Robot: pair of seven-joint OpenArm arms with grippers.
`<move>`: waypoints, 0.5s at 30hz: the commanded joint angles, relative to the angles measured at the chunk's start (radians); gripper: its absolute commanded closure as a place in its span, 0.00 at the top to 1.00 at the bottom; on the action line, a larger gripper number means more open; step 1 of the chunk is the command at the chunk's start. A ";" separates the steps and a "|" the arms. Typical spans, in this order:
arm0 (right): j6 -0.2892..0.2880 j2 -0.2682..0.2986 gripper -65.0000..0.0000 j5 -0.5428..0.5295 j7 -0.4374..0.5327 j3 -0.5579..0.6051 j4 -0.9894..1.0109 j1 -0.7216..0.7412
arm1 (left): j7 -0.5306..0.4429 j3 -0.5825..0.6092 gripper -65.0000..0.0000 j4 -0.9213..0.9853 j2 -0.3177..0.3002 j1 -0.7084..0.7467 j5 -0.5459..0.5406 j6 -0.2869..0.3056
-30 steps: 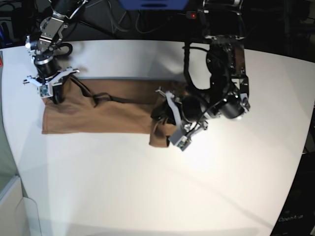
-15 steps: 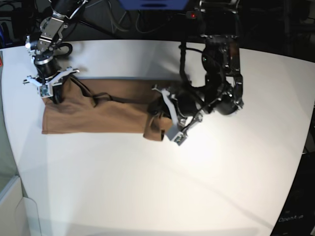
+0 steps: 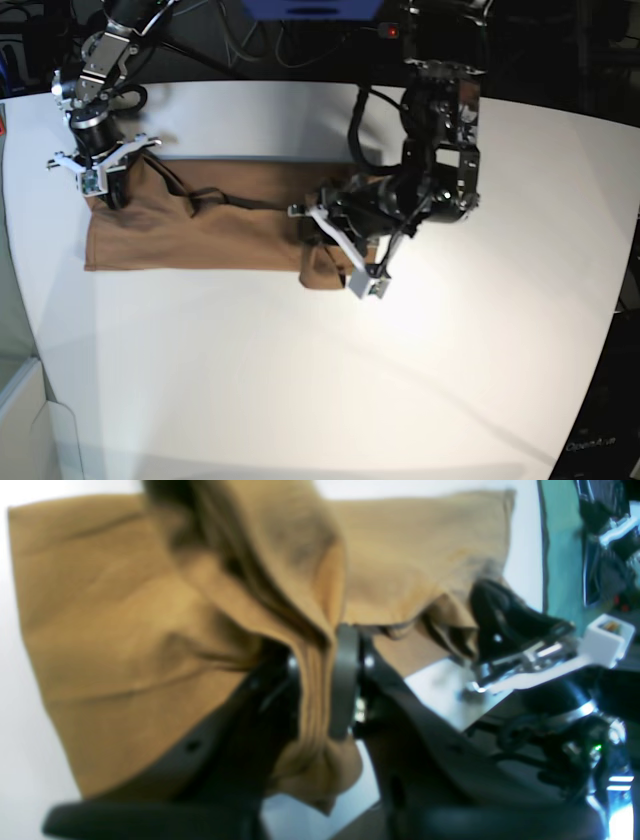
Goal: Fold the T-shirt properly
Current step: 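Lift the strip end with the left gripper and fold it toward the right gripper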
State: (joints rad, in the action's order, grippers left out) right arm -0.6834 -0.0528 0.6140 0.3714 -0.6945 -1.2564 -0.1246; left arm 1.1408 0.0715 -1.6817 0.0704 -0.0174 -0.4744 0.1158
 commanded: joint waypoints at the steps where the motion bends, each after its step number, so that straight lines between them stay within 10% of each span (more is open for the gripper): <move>1: -0.015 0.000 0.08 0.073 -0.101 -0.003 0.005 -0.019 | -0.017 0.035 0.03 -0.041 -0.005 -0.022 -0.017 -0.041; 15: -0.015 -0.002 0.08 0.073 -0.101 -0.003 0.005 -0.019 | 0.095 0.456 0.03 -0.024 -0.128 -0.183 -0.016 -0.542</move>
State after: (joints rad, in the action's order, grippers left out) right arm -0.6807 -0.0528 0.6140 0.3710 -0.6945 -1.2568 -0.1257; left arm 1.2362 0.5301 -1.6863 -0.0662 -0.1753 -0.4828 -0.4324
